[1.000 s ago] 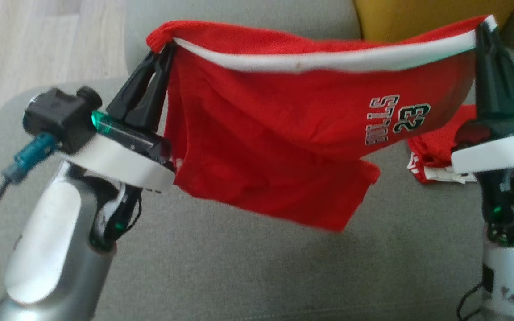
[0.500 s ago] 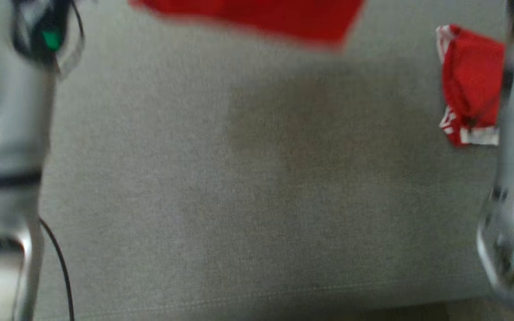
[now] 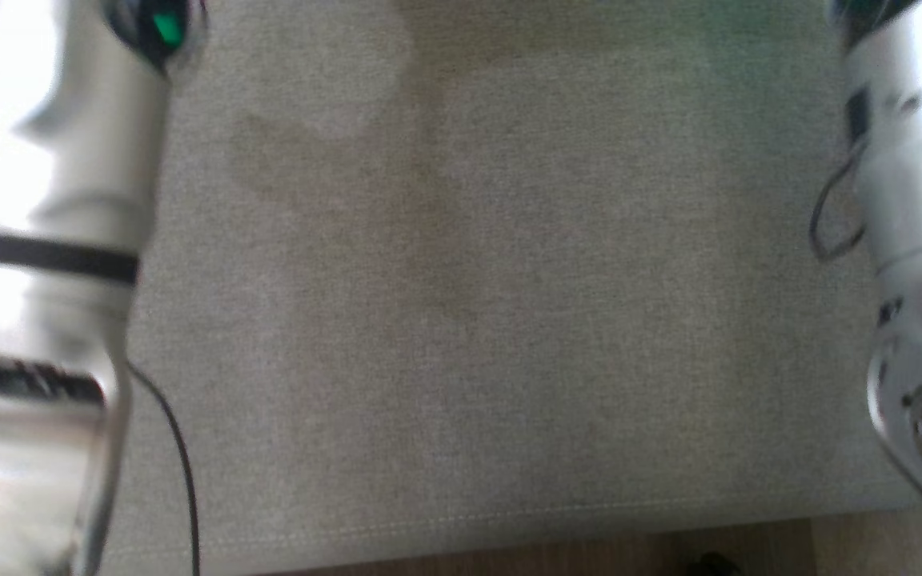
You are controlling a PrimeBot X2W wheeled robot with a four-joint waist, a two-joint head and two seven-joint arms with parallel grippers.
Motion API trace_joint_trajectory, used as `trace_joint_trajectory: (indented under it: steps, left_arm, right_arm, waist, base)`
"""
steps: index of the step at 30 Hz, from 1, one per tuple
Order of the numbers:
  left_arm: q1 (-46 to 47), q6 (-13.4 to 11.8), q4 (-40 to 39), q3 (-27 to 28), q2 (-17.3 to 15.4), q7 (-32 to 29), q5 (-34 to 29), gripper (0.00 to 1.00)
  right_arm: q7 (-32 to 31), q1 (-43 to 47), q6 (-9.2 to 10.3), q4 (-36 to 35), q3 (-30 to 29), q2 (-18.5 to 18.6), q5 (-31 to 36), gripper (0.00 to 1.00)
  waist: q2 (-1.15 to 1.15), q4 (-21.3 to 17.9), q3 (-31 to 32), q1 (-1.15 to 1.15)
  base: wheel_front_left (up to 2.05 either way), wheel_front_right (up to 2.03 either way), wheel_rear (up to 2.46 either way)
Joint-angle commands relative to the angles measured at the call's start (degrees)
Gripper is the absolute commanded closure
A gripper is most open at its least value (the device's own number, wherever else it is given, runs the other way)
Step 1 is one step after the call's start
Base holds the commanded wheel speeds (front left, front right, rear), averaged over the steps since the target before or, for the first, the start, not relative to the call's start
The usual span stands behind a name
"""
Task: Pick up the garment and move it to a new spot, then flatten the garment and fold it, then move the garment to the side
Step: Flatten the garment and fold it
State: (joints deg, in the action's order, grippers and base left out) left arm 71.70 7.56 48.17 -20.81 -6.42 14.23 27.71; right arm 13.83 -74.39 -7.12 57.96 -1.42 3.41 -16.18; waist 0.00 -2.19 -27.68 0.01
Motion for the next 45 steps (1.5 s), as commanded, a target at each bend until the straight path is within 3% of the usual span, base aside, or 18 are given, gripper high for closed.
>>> trace_joint_trajectory:
  steps: [1, 10, 19, 28, 36, 45]
  left_arm:
    - [0.0, -0.1, -1.6, -0.4, -2.2, 0.6, 0.5, 1.00]
    - [-16.2, -0.1, -8.8, -11.4, -6.0, 0.7, 2.8, 1.00]
    - [-28.0, -0.1, -13.0, -21.2, -10.9, 0.8, 2.6, 1.00]
    - [-34.2, -0.1, -15.3, -24.5, -13.1, 0.8, 2.5, 1.00]
    - [-43.4, -0.1, -18.0, -26.8, -15.5, 0.8, 3.7, 1.00]
    - [-52.7, -1.4, -27.5, -29.1, -18.9, -2.4, 5.9, 1.00]
  right_arm:
    - [0.7, 0.0, -0.36, -0.8, 0.8, -0.5, -0.4, 1.00]
    - [0.1, 9.2, -0.36, 7.2, 4.7, 0.5, -2.0, 1.00]
    - [-9.2, 18.8, -0.36, 6.7, 14.8, 4.6, -6.2, 1.00]
    - [-18.9, 27.4, -0.36, -0.6, 24.1, 10.3, -14.0, 1.00]
    - [-31.5, 38.3, -0.36, -12.7, 32.6, 18.6, -24.2, 1.00]
    - [-44.9, 50.3, -0.36, -26.8, 33.9, 28.6, -32.7, 1.00]
  waist:
    - [0.00, 0.2, 0.0, -0.01]
    - [0.00, 0.9, 4.1, -0.01]
    - [0.00, 0.1, 10.8, -0.01]
    - [0.00, -0.5, 16.3, -0.01]
    - [0.00, -1.4, 24.7, -0.01]
    - [0.00, -1.4, 29.2, -0.01]
  base:
    - [0.00, 0.00, 0.00]
    - [0.00, 0.00, 0.00]
    - [0.00, 0.00, 0.00]
    - [0.00, 0.00, 0.00]
    - [0.00, 0.00, 0.00]
    - [0.00, 0.00, 0.00]
